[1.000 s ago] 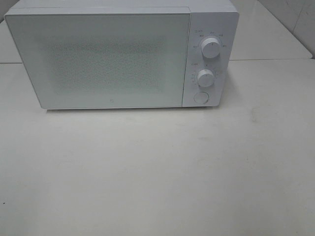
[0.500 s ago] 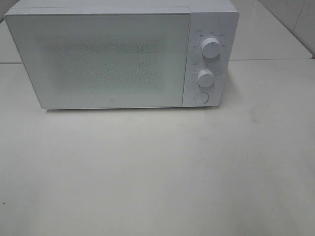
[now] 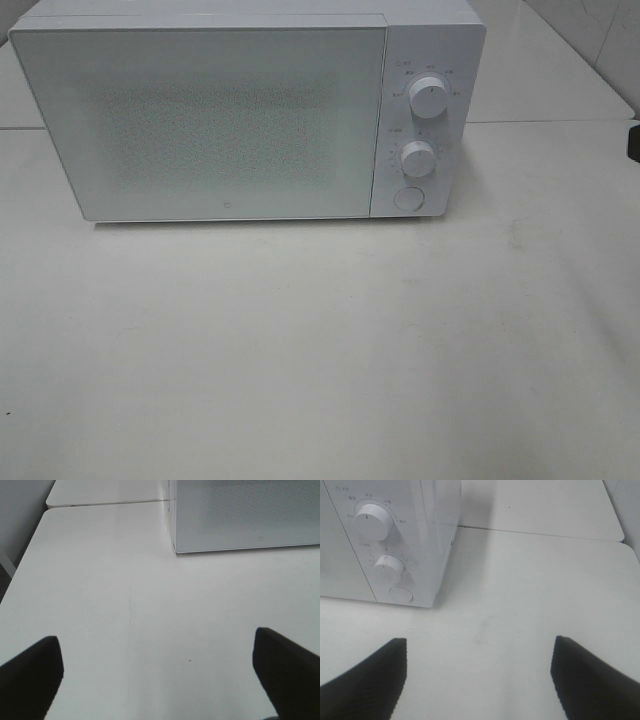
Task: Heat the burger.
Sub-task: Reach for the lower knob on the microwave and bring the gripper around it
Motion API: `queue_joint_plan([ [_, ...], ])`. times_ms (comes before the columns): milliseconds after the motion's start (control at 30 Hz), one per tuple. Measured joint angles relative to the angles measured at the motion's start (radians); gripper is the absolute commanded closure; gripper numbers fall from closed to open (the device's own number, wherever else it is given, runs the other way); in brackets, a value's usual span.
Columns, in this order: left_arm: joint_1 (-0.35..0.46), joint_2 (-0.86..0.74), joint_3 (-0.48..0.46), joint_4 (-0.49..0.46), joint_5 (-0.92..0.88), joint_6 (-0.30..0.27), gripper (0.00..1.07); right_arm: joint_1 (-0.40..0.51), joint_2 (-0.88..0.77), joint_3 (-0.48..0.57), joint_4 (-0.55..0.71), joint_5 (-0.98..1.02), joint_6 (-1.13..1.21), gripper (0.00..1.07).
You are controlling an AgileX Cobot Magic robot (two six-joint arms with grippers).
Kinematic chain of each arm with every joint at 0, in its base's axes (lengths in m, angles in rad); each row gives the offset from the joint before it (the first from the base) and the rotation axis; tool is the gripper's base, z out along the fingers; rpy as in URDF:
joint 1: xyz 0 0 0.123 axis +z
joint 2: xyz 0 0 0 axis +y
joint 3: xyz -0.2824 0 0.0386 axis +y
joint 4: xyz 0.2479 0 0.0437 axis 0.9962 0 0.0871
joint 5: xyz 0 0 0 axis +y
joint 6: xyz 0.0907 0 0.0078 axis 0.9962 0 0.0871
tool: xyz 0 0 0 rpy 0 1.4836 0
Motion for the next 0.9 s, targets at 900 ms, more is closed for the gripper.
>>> queue_joint_plan([
  [900, 0.000, 0.000, 0.000, 0.000, 0.000, 0.000, 0.09, 0.003, 0.440, 0.147, 0.196, -0.816, -0.107, 0.31],
])
